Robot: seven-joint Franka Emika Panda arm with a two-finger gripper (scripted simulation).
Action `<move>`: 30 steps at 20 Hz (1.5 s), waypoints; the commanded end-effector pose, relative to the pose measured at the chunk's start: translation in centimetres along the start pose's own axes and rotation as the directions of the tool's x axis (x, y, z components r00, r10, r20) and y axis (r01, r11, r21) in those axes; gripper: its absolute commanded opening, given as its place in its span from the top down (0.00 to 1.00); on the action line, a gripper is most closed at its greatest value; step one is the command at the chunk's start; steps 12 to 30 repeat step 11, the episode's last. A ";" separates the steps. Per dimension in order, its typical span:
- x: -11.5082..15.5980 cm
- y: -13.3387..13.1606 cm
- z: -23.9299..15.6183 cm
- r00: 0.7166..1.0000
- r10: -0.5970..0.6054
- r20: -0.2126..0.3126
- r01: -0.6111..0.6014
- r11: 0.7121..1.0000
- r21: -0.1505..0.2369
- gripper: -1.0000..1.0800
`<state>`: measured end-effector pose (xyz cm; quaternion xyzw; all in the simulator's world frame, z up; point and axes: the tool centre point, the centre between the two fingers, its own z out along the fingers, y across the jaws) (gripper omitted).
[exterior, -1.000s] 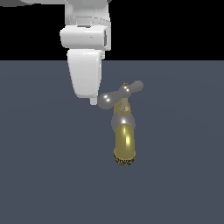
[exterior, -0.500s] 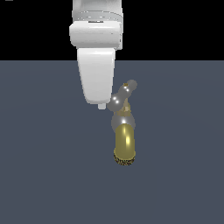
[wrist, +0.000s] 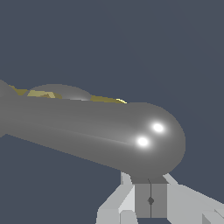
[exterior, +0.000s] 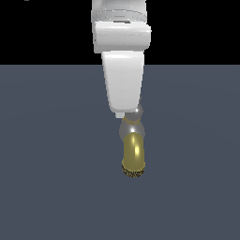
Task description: Turn on the faucet by rotating a designated handle.
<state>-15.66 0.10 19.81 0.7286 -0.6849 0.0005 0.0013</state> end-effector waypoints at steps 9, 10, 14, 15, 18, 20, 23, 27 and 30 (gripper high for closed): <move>7.2 1.0 0.1 0.999 0.044 0.002 -0.044 0.999 0.001 1.00; 7.7 1.1 0.1 0.999 0.045 0.002 -0.045 0.999 0.001 1.00; 7.7 1.1 0.1 0.999 0.045 0.002 -0.045 0.999 0.001 1.00; 7.7 1.1 0.1 0.999 0.045 0.002 -0.045 0.999 0.001 1.00; 7.7 1.1 0.1 0.999 0.045 0.002 -0.045 0.999 0.001 1.00; 7.7 1.1 0.1 0.999 0.045 0.002 -0.045 0.999 0.001 1.00; 7.7 1.1 0.1 0.999 0.045 0.002 -0.045 0.999 0.001 1.00; 7.7 1.1 0.1 0.999 0.045 0.002 -0.045 0.999 0.001 1.00; 7.7 1.1 0.1 0.999 0.045 0.002 -0.045 0.999 0.001 1.00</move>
